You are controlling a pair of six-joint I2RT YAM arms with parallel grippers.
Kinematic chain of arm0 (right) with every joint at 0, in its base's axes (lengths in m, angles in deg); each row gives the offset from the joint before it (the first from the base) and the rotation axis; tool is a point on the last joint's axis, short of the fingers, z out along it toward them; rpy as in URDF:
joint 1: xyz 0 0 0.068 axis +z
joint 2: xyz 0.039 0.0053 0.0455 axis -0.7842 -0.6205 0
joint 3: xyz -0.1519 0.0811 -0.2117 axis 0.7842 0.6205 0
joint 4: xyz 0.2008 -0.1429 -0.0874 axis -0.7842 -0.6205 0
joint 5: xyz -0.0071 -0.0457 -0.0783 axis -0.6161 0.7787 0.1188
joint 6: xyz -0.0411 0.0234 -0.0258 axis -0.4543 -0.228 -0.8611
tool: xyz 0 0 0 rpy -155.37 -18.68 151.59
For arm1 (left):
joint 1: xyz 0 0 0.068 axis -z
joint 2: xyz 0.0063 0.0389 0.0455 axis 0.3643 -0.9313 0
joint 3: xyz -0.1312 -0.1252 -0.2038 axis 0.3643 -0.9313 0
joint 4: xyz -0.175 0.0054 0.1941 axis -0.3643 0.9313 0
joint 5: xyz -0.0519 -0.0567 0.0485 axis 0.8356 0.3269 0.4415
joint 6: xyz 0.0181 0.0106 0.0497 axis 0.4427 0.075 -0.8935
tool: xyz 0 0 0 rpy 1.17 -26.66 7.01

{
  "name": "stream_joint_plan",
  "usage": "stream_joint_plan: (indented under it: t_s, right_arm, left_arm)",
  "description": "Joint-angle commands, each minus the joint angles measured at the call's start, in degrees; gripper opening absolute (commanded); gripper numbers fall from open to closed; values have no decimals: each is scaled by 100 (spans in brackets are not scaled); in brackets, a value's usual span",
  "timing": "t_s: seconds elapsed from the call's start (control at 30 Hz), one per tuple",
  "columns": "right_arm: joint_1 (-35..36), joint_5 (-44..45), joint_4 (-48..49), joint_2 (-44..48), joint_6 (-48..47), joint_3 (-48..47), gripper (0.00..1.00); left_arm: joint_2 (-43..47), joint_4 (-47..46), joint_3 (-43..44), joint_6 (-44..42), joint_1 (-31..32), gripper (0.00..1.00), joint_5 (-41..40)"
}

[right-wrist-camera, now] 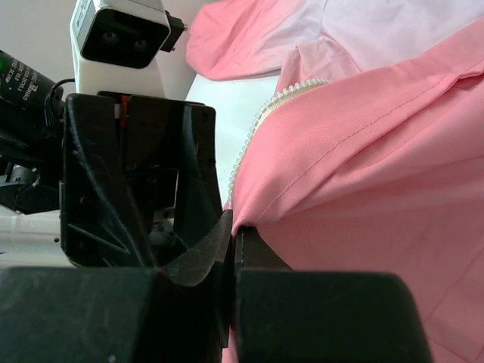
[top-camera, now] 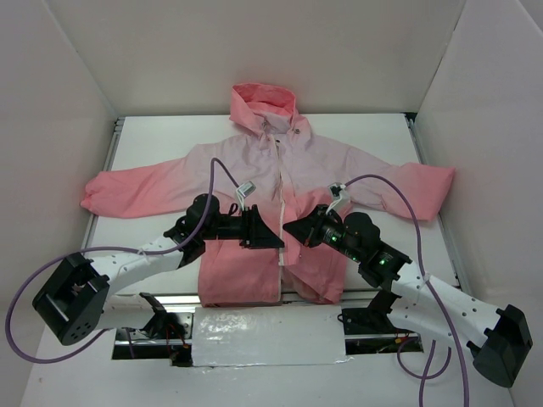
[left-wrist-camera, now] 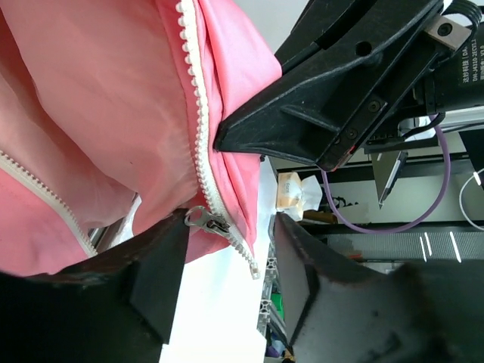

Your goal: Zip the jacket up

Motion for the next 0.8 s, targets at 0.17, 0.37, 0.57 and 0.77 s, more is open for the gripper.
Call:
stream_joint_plan:
  t_s: [0.17, 0.37, 0.57, 0.77]
  right_arm:
    - [-6, 21, 523, 4, -44, -266, 0]
    - [-6, 4, 568, 4, -35, -249, 0]
    - [-6, -32, 567, 22, -18, -161, 0]
    - [-6, -32, 585, 162, 53, -55, 0]
  left_arm:
    - [-10, -565, -10, 135, 24, 40, 155]
    - [16, -644, -45, 197, 24, 33, 163]
    - [77, -408, -10, 39, 24, 18, 119]
    - [253, 436, 113, -400, 24, 0, 75]
